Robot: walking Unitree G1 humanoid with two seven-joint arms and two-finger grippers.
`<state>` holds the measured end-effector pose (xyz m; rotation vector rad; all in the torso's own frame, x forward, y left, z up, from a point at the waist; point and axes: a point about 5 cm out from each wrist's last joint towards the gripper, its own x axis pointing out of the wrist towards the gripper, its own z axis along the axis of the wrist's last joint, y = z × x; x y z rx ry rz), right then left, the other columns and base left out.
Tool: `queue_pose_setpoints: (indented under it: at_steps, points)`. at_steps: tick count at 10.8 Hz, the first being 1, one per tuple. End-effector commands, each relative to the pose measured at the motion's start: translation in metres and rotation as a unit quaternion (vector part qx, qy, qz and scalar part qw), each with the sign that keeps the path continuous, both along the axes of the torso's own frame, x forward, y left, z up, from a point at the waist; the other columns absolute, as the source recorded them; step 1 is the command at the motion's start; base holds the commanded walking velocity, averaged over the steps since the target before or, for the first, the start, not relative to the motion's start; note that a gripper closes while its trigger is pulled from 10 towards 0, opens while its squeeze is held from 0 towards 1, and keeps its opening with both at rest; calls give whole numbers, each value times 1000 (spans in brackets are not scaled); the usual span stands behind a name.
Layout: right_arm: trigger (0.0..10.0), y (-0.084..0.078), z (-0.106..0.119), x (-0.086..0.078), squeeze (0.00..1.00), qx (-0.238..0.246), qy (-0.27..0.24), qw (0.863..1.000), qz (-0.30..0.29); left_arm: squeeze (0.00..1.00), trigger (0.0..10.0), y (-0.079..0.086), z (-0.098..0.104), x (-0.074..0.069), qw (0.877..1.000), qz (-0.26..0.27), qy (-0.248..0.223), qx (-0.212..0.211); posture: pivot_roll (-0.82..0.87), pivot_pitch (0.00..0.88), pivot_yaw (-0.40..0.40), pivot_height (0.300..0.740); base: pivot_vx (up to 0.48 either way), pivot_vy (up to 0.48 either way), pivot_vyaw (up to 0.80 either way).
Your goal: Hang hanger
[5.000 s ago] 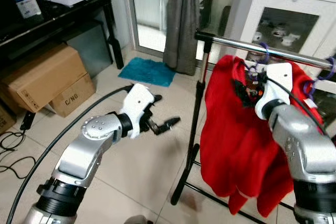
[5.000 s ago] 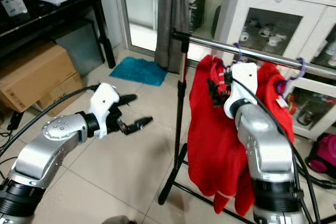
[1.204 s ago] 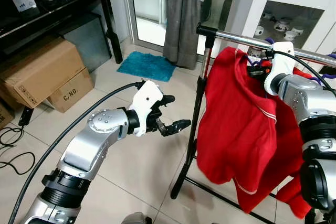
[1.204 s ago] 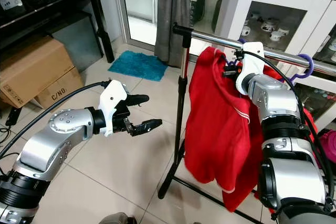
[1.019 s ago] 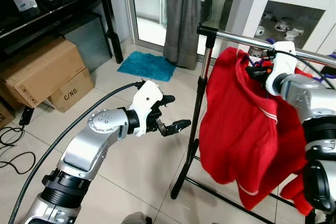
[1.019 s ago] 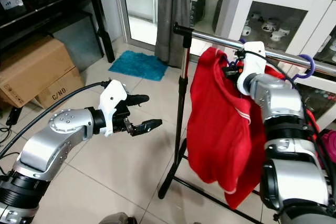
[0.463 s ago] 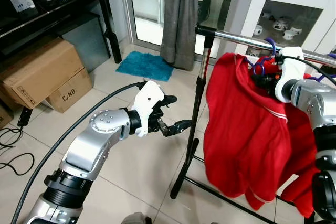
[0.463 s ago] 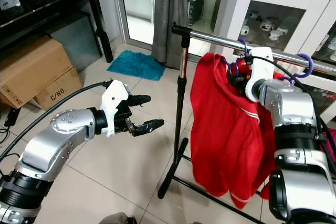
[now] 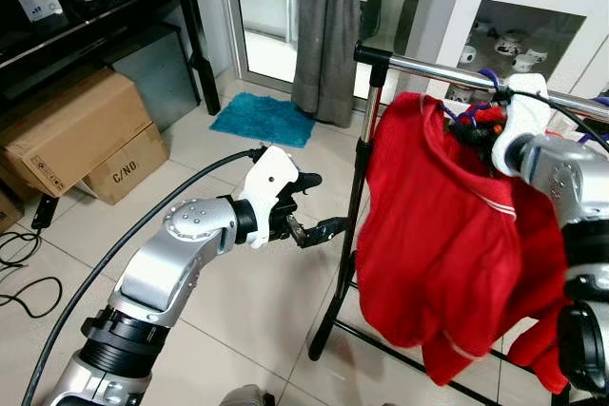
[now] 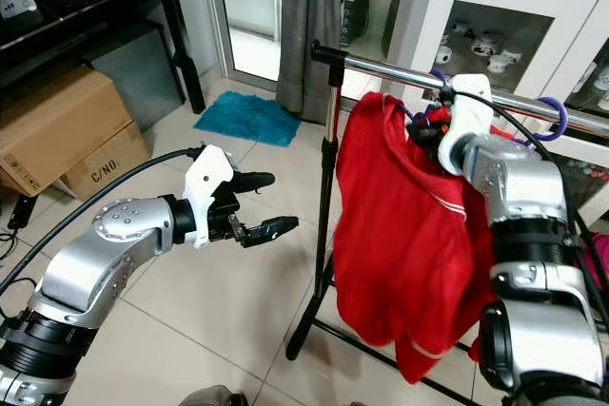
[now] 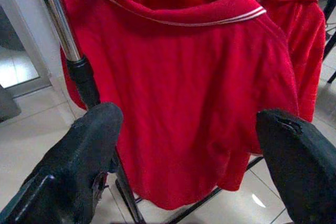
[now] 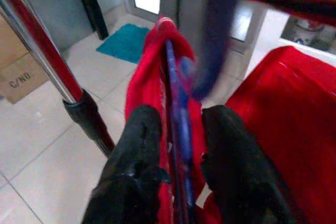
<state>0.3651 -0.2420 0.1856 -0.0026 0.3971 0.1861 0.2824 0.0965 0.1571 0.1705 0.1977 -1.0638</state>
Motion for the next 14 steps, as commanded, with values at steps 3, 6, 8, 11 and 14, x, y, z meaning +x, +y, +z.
queue_pose_setpoints:
  at_steps: [3, 6, 8, 11, 14]
  points:
    - [0, 2, -2, 2, 0, 9, 5, 1000, 5, 0, 10000, -1, 4, 0, 1000, -2, -4, 0, 48, 0, 22, 740, 0, 0, 0]
    - [0, 2, -4, 1, 0, 46, 9, 999, -1, 0, 10000, -2, 3, 1, 1000, -2, -4, 0, 45, 0, 27, 740, 0, 0, 0]
    - [0, 3, -4, 2, 0, 44, 6, 999, -6, 0, 10000, -3, 4, 1, 1000, -3, -4, 0, 46, 0, 28, 740, 0, 0, 0]
    - [0, 2, -5, 3, 0, 36, 5, 999, -23, 0, 10000, -3, 3, 2, 1000, -1, -5, 0, 49, 0, 25, 740, 0, 0, 0]
    - [0, 2, -4, 2, 0, 29, -2, 999, -23, 0, 10000, 0, 4, 4, 1000, 24, -16, 1, 51, 0, 24, 740, 0, 0, 0]
